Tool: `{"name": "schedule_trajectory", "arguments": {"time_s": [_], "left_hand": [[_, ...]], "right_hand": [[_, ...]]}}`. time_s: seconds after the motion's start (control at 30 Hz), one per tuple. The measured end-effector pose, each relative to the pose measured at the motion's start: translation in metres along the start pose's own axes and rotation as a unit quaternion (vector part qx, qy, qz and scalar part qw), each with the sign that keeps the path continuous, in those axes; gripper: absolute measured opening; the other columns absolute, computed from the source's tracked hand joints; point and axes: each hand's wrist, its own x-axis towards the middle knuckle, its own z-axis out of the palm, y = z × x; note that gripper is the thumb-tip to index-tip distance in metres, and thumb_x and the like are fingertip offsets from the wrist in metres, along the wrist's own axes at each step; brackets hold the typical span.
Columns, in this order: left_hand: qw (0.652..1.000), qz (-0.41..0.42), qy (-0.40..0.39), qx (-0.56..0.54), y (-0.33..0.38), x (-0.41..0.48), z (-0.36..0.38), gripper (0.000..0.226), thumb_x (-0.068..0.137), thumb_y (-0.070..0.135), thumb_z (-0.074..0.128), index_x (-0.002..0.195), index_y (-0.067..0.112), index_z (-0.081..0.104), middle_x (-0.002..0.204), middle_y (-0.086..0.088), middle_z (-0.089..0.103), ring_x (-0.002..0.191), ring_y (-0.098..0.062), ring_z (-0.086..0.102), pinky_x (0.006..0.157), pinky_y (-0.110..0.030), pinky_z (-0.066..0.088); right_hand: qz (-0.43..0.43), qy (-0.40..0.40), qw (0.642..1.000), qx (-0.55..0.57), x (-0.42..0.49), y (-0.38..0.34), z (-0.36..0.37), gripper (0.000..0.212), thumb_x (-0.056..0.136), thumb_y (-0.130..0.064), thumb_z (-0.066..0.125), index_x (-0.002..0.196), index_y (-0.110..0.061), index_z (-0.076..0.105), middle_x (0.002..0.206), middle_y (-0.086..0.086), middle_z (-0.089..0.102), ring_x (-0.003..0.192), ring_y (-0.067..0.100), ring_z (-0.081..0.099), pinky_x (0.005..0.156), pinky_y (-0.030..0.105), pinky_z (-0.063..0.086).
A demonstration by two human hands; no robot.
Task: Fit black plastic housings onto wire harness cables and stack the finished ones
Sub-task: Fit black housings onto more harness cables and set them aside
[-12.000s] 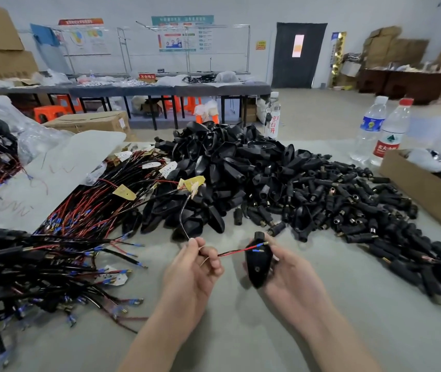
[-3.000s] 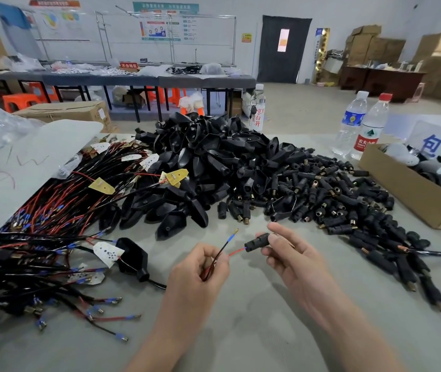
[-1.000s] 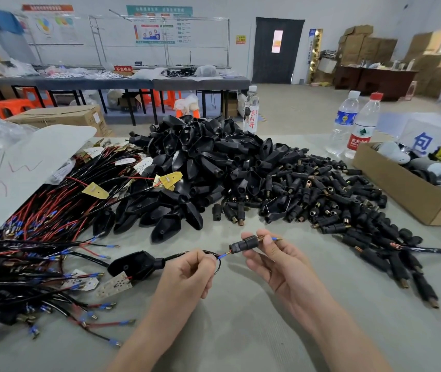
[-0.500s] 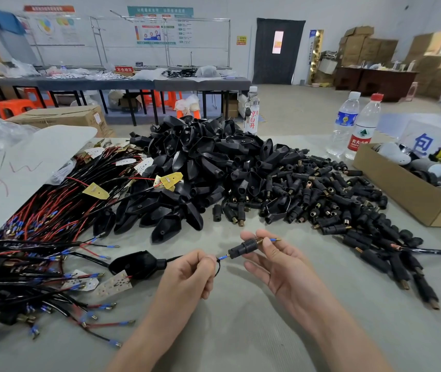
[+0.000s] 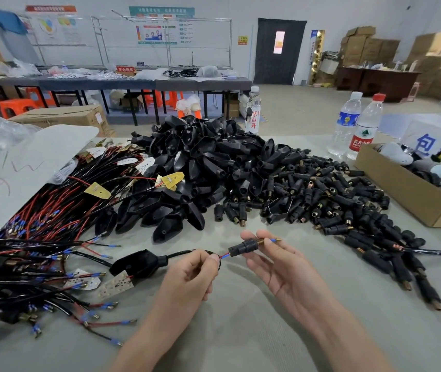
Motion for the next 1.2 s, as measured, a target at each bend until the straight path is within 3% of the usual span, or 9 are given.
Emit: {"name": "schedule_trajectory", "arguments": {"time_s": [0.1,0.23,0.47,0.63,0.8,0.97,1.13,1.2], "left_hand": [[0.999,0.002,-0.007,0.035,-0.002,-0.001,-0.003,0.033,0.098,0.027,0.056,0.068,0.016,0.052,0.058,0.001,0.049,0.057,-0.013,0.045,0.058,-0.029,0.040],[0.998,0.009,-0.031,0.053,-0.004,-0.001,-0.007,0.032,0.099,0.031,0.055,0.071,0.016,0.052,0.058,0.003,0.049,0.058,-0.012,0.045,0.059,-0.027,0.040],[0.998,-0.006,-0.057,-0.024,0.003,-0.001,-0.004,0.040,0.105,0.027,0.046,0.066,0.021,0.054,0.063,0.002,0.050,0.056,-0.016,0.048,0.056,-0.025,0.042],[0.998,0.023,-0.037,0.035,0.003,-0.001,-0.006,0.037,0.103,0.028,0.047,0.069,0.014,0.050,0.062,0.003,0.045,0.056,-0.014,0.042,0.058,-0.026,0.038],[0.991,0.069,-0.021,0.112,-0.002,-0.003,-0.005,0.035,0.103,0.032,0.047,0.073,0.013,0.044,0.059,0.009,0.035,0.056,-0.009,0.031,0.052,-0.023,0.027],[0.998,0.027,-0.029,0.055,-0.001,-0.002,-0.001,0.034,0.102,0.033,0.049,0.074,0.015,0.052,0.055,0.007,0.044,0.054,-0.010,0.040,0.056,-0.026,0.038],[0.997,-0.009,0.014,-0.078,0.000,0.003,-0.001,0.015,0.098,0.023,0.059,0.090,0.011,0.063,0.069,0.002,0.062,0.064,-0.013,0.057,0.065,-0.021,0.051],[0.996,-0.014,0.004,-0.087,-0.001,0.003,-0.003,0.010,0.096,0.020,0.062,0.092,0.012,0.065,0.074,0.002,0.065,0.069,-0.013,0.061,0.074,-0.025,0.055]], "right_hand": [[-0.006,-0.005,1.000,-0.028,-0.001,0.001,0.001,0.030,0.086,-0.016,0.062,0.114,-0.006,0.064,0.126,0.013,0.069,0.096,0.024,0.072,0.076,0.029,0.060],[-0.007,-0.007,1.000,-0.014,-0.002,0.001,0.001,0.033,0.087,-0.015,0.061,0.117,-0.003,0.062,0.125,0.015,0.069,0.098,0.025,0.071,0.077,0.028,0.060],[-0.022,-0.007,1.000,-0.007,-0.001,0.004,0.001,0.031,0.090,-0.015,0.059,0.117,-0.001,0.061,0.124,0.017,0.069,0.109,0.026,0.070,0.081,0.025,0.058],[-0.020,-0.016,1.000,-0.013,-0.001,0.004,0.002,0.028,0.091,-0.016,0.059,0.115,-0.002,0.062,0.126,0.016,0.068,0.112,0.026,0.069,0.083,0.025,0.058],[-0.016,0.018,1.000,-0.007,-0.001,0.009,0.008,0.034,0.086,-0.015,0.060,0.115,0.003,0.058,0.116,0.021,0.071,0.098,0.023,0.074,0.075,0.021,0.059],[-0.009,0.003,1.000,-0.010,-0.003,0.013,0.015,0.030,0.087,-0.014,0.062,0.110,0.005,0.061,0.116,0.021,0.071,0.104,0.026,0.072,0.076,0.019,0.058],[-0.034,0.027,0.999,0.003,-0.001,0.012,0.013,0.027,0.087,-0.014,0.061,0.106,0.004,0.063,0.115,0.021,0.072,0.105,0.027,0.072,0.077,0.020,0.058],[-0.038,0.039,0.998,0.016,0.000,0.011,0.012,0.027,0.086,-0.015,0.062,0.106,0.004,0.063,0.116,0.021,0.071,0.106,0.029,0.071,0.078,0.021,0.058]]}}
